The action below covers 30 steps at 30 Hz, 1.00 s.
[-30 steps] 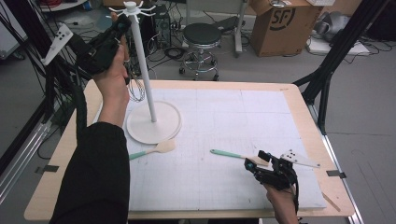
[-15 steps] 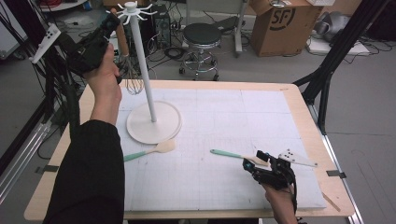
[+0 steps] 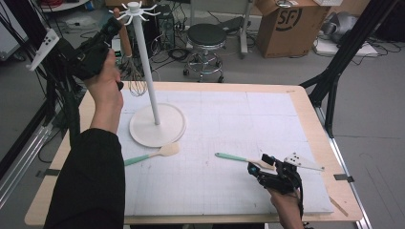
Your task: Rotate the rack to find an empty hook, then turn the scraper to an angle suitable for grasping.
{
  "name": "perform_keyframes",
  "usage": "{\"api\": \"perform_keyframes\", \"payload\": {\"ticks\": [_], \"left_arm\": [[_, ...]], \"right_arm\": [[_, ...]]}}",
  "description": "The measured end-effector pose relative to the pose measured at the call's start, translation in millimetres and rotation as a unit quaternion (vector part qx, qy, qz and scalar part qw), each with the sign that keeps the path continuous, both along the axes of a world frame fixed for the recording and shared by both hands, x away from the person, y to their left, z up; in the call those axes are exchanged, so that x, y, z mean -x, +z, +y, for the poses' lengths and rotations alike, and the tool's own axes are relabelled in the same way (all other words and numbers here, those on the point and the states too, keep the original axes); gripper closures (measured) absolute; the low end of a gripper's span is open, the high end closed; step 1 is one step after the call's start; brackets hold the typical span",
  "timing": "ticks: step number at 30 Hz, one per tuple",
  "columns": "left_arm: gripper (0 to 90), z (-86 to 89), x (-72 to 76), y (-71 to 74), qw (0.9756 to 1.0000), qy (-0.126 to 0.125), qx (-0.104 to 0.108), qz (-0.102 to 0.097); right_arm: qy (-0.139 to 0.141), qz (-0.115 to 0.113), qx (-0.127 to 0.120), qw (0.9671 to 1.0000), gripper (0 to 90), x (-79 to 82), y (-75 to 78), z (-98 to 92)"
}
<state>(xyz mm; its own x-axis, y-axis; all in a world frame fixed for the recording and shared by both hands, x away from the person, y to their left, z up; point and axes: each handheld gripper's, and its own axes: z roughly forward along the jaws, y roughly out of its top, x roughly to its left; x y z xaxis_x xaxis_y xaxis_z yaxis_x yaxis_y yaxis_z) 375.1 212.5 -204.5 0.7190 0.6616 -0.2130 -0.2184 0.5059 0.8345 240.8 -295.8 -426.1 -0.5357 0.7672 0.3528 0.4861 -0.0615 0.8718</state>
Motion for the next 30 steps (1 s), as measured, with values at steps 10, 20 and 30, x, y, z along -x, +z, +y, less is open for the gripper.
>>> {"api": "perform_keyframes", "payload": {"ticks": [10,20,30], "left_arm": [[89.7,-9.0,14.7,0.2,0.9992,-0.012,-0.037,-0.009],[67.7,-5.1,42.0,1.1,0.9984,-0.022,-0.051,-0.015],[52.5,15.4,58.6,-27.5,0.9970,-0.032,-0.070,0.014]], "right_arm": [[0.002,-0.001,0.002,1.0000,20.2,-0.6,0.6,3.7],[0.005,-0.007,0.003,1.0000,20.2,0.6,1.9,6.0],[0.005,-0.005,0.005,1.0000,20.2,2.3,2.8,7.8]]}}
